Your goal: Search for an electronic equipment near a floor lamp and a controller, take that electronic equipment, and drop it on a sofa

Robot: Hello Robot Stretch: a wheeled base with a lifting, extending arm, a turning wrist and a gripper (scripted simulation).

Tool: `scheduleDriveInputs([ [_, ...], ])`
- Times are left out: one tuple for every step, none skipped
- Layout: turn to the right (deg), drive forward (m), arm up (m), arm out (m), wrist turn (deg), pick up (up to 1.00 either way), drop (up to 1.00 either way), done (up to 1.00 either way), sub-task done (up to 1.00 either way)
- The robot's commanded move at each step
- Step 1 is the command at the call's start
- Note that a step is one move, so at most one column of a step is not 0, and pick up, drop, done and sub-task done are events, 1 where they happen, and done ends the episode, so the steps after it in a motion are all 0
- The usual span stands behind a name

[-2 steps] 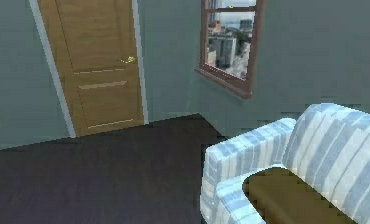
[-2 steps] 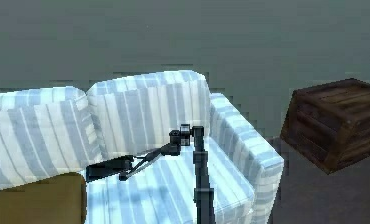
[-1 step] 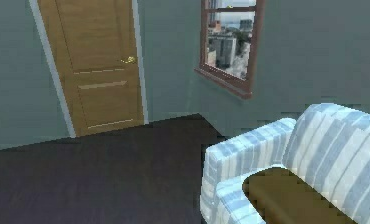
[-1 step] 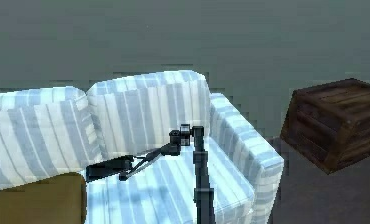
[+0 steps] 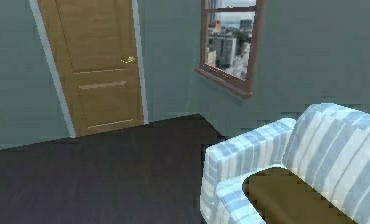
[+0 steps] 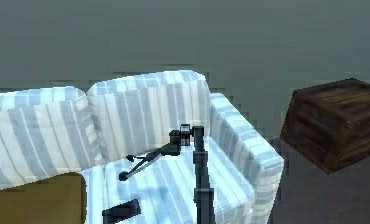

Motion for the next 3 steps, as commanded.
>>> scheduleDriveInputs([
  [0.0,0.00,0.10,0.00,0.0,0.00,0.00,0.00,0.00],
  [0.0,0.00,0.00,-0.08,0.0,0.00,0.00,0.00,0.00],
  [0.0,0.00,0.00,0.00,0.0,0.00,0.00,1.00,0.00],
])
